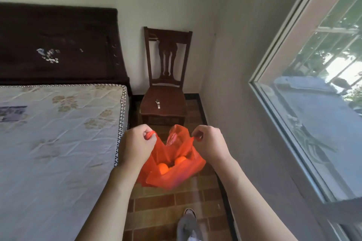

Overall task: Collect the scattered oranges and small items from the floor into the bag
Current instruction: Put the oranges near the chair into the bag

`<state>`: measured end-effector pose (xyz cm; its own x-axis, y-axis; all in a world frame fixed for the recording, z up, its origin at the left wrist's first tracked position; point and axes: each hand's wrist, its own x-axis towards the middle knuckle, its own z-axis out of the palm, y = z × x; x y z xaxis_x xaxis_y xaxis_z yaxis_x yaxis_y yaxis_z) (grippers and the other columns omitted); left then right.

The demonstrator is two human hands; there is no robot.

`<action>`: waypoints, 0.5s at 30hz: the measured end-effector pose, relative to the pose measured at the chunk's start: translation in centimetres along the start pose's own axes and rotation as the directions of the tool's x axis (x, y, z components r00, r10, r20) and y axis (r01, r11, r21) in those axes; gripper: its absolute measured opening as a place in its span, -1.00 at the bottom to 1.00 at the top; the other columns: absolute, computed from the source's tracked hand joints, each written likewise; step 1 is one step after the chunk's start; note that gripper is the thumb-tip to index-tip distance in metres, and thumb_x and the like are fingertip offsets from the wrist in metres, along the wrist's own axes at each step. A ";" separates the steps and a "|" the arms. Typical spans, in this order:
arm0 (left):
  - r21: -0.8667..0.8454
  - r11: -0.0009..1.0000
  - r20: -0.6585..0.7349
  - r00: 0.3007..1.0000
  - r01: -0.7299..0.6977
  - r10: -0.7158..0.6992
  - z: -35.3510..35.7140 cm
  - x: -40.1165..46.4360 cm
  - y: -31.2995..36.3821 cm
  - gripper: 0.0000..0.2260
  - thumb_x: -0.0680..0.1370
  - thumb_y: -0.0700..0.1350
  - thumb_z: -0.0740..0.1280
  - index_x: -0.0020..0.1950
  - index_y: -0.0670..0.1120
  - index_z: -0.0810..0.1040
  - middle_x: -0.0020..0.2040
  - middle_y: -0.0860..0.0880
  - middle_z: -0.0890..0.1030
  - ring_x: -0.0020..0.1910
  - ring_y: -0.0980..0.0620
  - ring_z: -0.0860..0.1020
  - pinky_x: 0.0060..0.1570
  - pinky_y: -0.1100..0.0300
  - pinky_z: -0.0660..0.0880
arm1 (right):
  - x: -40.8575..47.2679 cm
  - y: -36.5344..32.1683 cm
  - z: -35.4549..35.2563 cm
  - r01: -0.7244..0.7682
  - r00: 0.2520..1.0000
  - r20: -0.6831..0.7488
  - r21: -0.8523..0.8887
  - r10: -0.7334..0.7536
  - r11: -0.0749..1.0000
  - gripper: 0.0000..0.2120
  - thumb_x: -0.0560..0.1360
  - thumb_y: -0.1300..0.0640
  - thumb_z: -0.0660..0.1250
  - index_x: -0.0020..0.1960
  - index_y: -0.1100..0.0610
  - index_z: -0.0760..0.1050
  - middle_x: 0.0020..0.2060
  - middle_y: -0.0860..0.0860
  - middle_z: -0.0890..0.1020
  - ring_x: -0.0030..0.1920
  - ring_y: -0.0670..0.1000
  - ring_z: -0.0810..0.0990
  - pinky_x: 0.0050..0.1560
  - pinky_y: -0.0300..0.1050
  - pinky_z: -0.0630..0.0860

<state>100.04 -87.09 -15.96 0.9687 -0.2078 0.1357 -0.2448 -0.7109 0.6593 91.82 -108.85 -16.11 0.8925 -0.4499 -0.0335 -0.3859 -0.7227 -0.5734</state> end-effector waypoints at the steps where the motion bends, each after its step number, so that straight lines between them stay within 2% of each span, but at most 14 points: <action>1: 0.012 1.000 -0.003 1.000 0.015 -0.015 0.4 0.7 0.2 -0.88 0.49 -0.11 0.45 -0.25 -0.01 0.60 -0.42 0.07 0.55 -0.35 0.04 0.55 -0.36 0.10 0.55 | 1.4 0.3 0.0 0.015 1.000 0.011 0.002 -0.015 1.000 -0.74 0.36 0.27 0.34 -0.08 -0.01 0.69 -0.20 -0.09 0.70 -0.17 -0.02 0.64 -0.17 -0.12 0.60; 9: 0.088 0.987 -0.056 0.990 0.137 -0.132 2.6 5.2 2.6 -0.88 0.51 -0.10 0.44 -0.23 0.02 0.61 -0.39 0.09 0.57 -0.34 0.10 0.54 -0.38 0.22 0.43 | 10.9 2.6 -0.4 0.076 0.990 0.117 0.054 -0.082 0.996 -0.75 0.37 0.25 0.35 -0.10 -0.05 0.68 -0.24 -0.12 0.68 -0.28 -0.12 0.62 -0.28 -0.20 0.58; 12: 0.100 0.975 -0.083 0.978 0.201 -0.193 3.0 5.7 2.6 -0.86 0.50 -0.10 0.44 -0.25 0.02 0.59 -0.40 0.10 0.57 -0.34 0.07 0.55 -0.36 0.18 0.48 | 12.7 3.1 0.1 0.080 0.985 0.146 0.087 -0.092 0.993 -0.74 0.37 0.25 0.35 -0.11 -0.06 0.68 -0.27 -0.13 0.67 -0.31 -0.14 0.61 -0.34 -0.28 0.50; 15: 0.102 0.965 -0.096 0.967 0.243 -0.234 3.2 5.9 2.2 -0.80 0.48 -0.12 0.44 -0.32 0.02 0.52 -0.45 0.09 0.51 -0.39 0.04 0.49 -0.37 0.17 0.45 | 13.7 3.4 0.7 0.071 0.981 0.171 0.114 -0.090 0.991 -0.74 0.35 0.26 0.34 -0.12 -0.05 0.68 -0.30 -0.15 0.65 -0.29 -0.15 0.60 -0.33 -0.28 0.49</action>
<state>105.14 -91.98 -16.08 0.9984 0.0299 0.0482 -0.0045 -0.8051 0.5931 102.87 -117.07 -19.12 0.9503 -0.2868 -0.1212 -0.2924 -0.6883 -0.6638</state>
